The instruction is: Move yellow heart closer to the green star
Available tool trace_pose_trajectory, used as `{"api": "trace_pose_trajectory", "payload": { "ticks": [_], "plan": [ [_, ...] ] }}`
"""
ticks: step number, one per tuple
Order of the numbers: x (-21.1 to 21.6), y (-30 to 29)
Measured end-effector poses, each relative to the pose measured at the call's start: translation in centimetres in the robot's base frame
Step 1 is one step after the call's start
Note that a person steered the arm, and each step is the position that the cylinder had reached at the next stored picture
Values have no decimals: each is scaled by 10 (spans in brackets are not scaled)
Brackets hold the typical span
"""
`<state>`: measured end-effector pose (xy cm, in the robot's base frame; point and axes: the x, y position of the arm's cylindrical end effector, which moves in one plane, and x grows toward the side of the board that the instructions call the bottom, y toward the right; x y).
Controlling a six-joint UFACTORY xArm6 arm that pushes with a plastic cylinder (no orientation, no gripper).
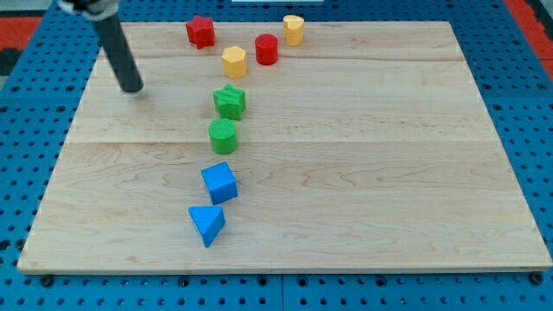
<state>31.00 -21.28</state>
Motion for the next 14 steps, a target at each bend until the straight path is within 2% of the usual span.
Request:
{"api": "trace_pose_trajectory", "payload": {
  "ticks": [1,2,3,4,6,7,8,10,11,12,14],
  "plan": [
    [-59,-6],
    [-116,22],
    [-118,68],
    [-118,189],
    [-114,280],
    [-72,340],
    [-56,337],
    [-60,288],
    [-9,251],
    [27,251],
    [68,231]
  ]
}}
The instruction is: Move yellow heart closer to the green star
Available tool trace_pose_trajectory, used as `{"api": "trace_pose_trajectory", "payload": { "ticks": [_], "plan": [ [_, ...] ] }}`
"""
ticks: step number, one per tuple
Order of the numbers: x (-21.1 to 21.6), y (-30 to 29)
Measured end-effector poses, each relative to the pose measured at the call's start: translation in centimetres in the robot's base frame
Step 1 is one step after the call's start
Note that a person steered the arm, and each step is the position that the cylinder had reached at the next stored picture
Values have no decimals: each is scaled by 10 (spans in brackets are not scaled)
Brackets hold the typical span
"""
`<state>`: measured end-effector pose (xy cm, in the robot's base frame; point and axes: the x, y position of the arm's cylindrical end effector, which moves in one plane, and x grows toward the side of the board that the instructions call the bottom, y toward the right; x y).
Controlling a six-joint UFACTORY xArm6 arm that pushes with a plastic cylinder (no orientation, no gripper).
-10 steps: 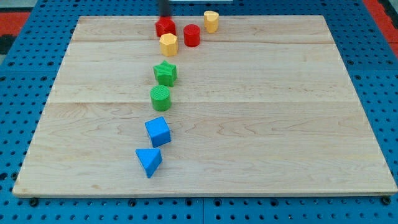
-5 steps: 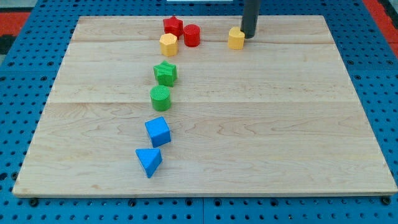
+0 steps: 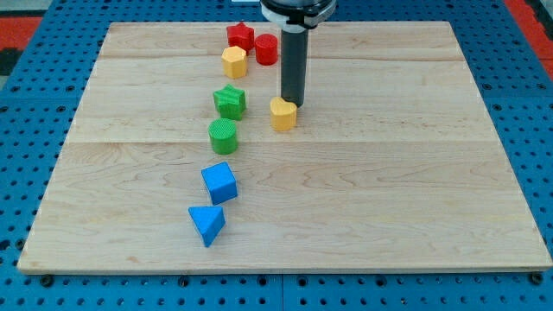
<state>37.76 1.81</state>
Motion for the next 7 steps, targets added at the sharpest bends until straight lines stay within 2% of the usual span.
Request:
{"api": "trace_pose_trajectory", "payload": {
  "ticks": [1,2,3,5,6,7],
  "plan": [
    [15,42],
    [37,27],
    [32,-25],
    [-12,-61],
    [-22,-29],
    [-82,48]
  ]
}}
